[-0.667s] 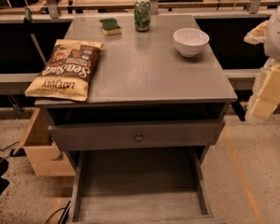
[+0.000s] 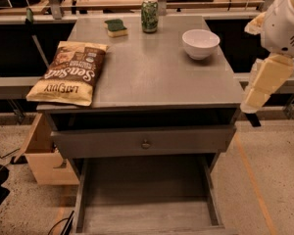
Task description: Move white bowl near brown chip bag
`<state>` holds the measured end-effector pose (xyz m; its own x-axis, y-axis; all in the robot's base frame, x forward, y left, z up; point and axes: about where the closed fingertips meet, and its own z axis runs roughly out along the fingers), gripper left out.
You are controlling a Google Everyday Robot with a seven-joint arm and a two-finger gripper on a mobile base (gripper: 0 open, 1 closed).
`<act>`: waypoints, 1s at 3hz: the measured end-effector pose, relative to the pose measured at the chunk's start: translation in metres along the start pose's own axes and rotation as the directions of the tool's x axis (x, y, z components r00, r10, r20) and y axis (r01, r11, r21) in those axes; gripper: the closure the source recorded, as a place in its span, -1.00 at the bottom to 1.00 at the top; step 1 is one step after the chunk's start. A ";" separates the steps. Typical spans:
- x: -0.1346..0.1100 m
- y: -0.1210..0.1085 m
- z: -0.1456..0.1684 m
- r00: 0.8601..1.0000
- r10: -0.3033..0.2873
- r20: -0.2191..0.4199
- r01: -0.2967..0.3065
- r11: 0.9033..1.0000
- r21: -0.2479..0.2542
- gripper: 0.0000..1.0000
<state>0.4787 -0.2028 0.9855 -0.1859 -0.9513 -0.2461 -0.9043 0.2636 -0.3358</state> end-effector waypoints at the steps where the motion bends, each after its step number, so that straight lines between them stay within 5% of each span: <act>1: -0.022 -0.046 0.025 0.999 -0.015 0.043 0.013 0.999 0.047 -1.00; 3: -0.067 -0.136 0.103 0.998 -0.023 0.063 0.021 0.999 0.033 -1.00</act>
Offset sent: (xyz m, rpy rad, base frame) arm 0.2061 0.0521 -0.0324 0.0662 -0.0821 0.0453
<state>0.6541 -0.1588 0.9536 -0.1404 -0.9450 -0.2953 -0.8948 0.2488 -0.3708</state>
